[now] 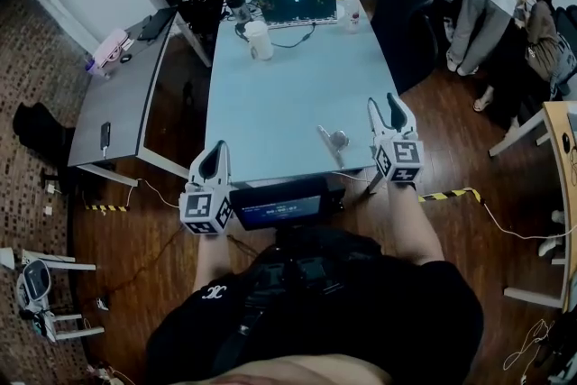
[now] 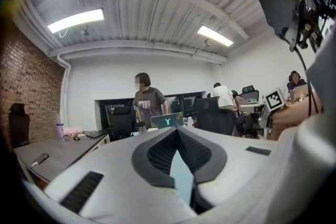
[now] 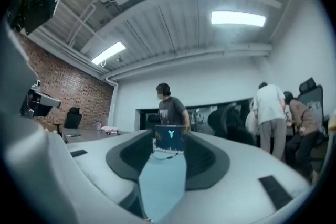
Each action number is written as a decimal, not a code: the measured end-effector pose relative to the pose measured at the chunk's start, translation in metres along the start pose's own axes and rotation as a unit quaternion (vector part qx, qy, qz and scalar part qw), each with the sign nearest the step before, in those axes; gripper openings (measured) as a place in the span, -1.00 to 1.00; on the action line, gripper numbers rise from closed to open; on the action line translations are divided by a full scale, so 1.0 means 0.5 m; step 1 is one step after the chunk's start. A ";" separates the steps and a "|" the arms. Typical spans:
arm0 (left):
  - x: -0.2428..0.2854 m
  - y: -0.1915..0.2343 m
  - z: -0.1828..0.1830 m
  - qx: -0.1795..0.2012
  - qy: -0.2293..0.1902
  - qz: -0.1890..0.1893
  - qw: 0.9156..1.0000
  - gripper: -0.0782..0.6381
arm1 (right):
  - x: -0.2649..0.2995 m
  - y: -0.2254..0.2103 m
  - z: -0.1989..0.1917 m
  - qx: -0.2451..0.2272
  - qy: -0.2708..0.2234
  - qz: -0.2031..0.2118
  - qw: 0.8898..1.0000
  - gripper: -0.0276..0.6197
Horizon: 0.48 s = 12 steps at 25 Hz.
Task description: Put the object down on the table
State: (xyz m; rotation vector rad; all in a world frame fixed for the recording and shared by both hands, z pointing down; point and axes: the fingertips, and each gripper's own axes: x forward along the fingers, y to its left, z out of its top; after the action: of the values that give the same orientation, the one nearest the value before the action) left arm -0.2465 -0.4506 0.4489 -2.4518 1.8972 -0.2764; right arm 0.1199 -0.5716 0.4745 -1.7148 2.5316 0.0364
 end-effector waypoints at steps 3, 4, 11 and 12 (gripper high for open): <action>-0.003 -0.024 0.011 0.002 -0.009 0.010 1.000 -0.77 | -0.073 -0.004 0.139 -0.057 -0.073 0.008 0.996 -0.90; -0.005 -0.036 0.015 0.003 -0.012 0.012 1.000 -0.77 | -0.095 0.000 0.171 -0.068 -0.092 0.019 0.993 -0.95; -0.032 -0.147 0.028 -0.001 -0.021 0.014 1.000 -0.77 | -0.206 -0.003 0.217 -0.055 -0.117 0.091 0.987 -0.98; -0.037 -0.161 0.028 -0.001 -0.020 0.012 1.000 -0.77 | -0.222 -0.004 0.221 -0.058 -0.119 0.095 0.987 -0.98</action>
State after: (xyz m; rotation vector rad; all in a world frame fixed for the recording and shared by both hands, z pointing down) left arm -0.1716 -0.4135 0.4434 -2.4165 1.9099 -0.2223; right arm 0.1691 -0.4624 0.3734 -1.3992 2.5447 0.3843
